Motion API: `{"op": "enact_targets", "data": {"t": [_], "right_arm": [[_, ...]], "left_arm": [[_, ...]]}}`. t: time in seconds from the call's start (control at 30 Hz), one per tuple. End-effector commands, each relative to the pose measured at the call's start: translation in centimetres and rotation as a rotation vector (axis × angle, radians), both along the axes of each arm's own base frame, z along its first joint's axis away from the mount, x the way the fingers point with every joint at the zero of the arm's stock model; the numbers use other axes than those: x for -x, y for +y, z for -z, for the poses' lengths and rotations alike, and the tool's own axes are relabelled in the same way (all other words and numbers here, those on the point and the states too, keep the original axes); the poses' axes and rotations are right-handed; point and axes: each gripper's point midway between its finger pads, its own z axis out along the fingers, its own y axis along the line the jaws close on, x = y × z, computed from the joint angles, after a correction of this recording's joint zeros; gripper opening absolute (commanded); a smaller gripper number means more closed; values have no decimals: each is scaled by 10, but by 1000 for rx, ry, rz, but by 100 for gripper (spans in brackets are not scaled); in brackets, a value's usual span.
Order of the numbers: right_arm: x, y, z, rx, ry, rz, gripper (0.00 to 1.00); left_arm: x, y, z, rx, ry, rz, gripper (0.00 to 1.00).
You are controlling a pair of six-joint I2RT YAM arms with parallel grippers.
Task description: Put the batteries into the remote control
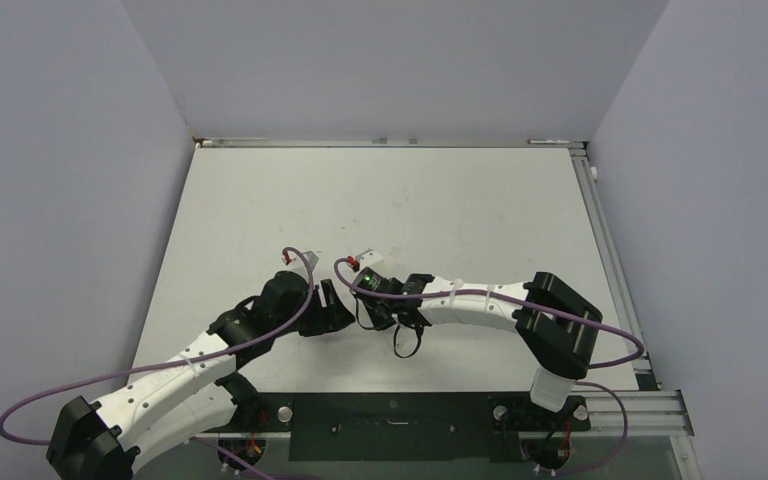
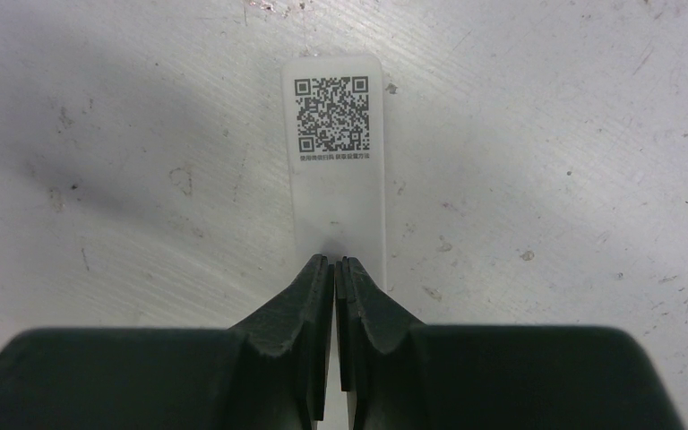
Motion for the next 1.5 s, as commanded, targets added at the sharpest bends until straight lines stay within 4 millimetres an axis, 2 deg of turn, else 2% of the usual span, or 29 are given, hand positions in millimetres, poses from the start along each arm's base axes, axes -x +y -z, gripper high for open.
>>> {"op": "enact_targets", "data": {"t": [0.0, 0.5, 0.93, 1.27, 1.47], "right_arm": [[2, 1, -12, -29, -26, 1, 9], [4, -3, -13, -22, -28, 4, 9], [1, 5, -22, -46, -45, 0, 9], [-4, 8, -39, -79, -83, 24, 11], [-3, 3, -50, -106, -99, 51, 14]], "left_arm": [[-3, -4, -10, 26, -29, 13, 58], [-4, -5, -11, 30, -28, 16, 58], [-4, -4, -9, 27, -27, 14, 58], [-4, -2, -8, 25, -26, 8, 58], [-5, -1, -7, 19, -26, 6, 58]]}}
